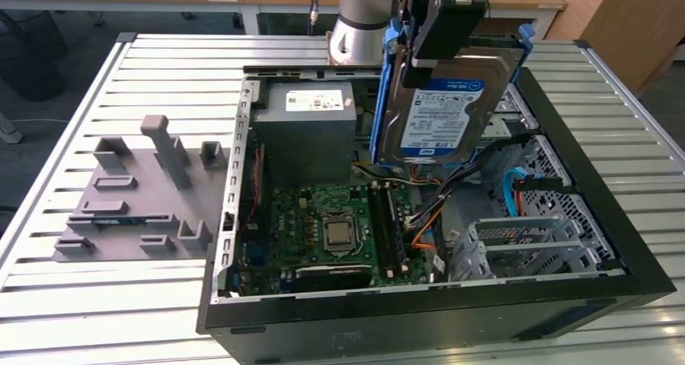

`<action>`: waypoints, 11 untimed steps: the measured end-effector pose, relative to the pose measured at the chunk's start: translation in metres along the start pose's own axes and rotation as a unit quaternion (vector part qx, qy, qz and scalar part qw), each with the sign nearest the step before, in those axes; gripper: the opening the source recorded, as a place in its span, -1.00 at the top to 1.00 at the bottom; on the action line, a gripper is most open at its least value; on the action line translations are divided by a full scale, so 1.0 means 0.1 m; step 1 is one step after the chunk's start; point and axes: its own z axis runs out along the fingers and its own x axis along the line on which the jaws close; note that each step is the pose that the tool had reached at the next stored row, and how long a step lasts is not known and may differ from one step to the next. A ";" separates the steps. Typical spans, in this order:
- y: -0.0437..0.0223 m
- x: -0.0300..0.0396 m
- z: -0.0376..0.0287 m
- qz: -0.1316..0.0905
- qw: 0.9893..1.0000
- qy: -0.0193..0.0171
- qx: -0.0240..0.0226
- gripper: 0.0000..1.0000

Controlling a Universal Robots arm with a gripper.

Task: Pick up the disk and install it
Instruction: 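Insert the disk into the insertion slot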

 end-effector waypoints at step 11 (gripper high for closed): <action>-0.005 0.004 0.000 0.000 1.000 0.000 0.000 0.27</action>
